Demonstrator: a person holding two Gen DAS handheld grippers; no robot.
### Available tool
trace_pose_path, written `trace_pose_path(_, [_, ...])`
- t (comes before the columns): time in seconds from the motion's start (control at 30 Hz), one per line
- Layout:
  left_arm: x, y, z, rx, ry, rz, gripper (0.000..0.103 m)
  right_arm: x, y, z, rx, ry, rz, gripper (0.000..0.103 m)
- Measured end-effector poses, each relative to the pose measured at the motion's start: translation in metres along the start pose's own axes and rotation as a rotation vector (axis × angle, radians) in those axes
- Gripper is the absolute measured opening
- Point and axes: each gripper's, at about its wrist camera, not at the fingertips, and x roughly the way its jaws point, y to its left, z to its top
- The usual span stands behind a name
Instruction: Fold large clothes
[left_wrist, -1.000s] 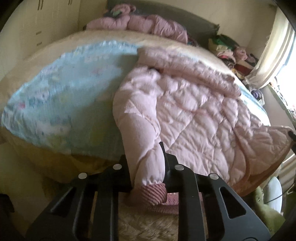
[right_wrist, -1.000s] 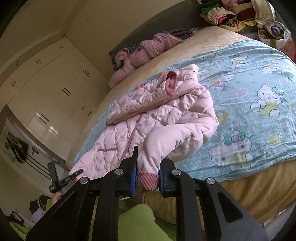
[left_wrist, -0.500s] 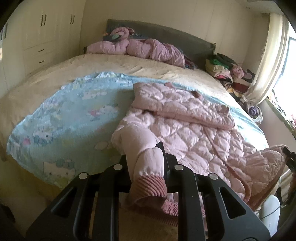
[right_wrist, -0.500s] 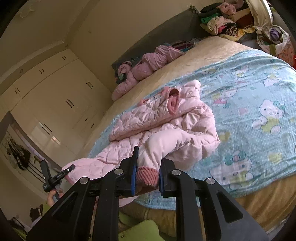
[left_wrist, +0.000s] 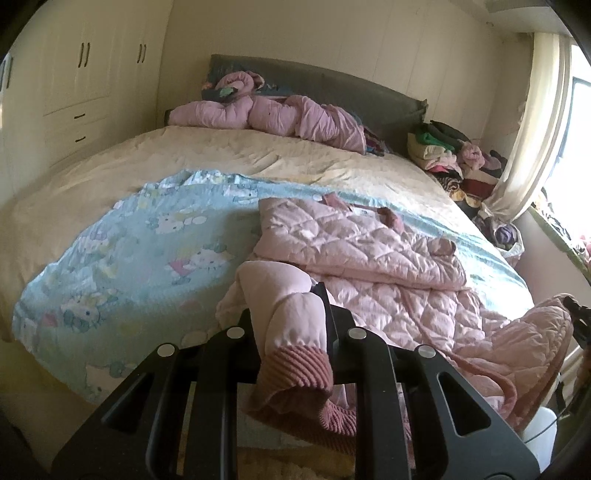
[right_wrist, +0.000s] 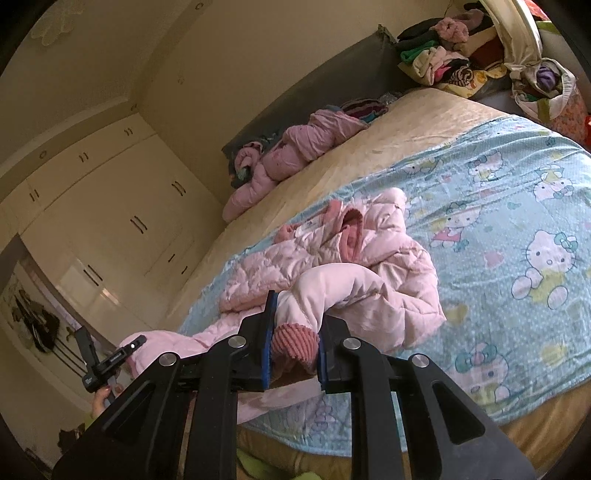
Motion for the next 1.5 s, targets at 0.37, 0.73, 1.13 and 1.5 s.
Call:
trace_pose_path(0.37, [0.014,0.001,0.022,-0.011,-0.025,-0.009,0.013,0.012,0.005,0.019,-0.016,-0.034,-0.01,0.016])
trace_pose_path(0.73, [0.019,-0.003,0.042,-0.009,-0.051,0.0,0.013,0.019,0.011,0.04,-0.037,-0.075,-0.01,0.016])
trace_pose_path(1.13, [0.032,-0.005,0.07,-0.024,-0.09,0.018,0.013,0.038,0.014,0.076,-0.034,-0.127,-0.027,0.016])
trace_pose_path(1.5, [0.059,-0.006,0.096,-0.044,-0.117,0.042,0.014,0.066,0.005,0.11,-0.015,-0.149,-0.076,0.016])
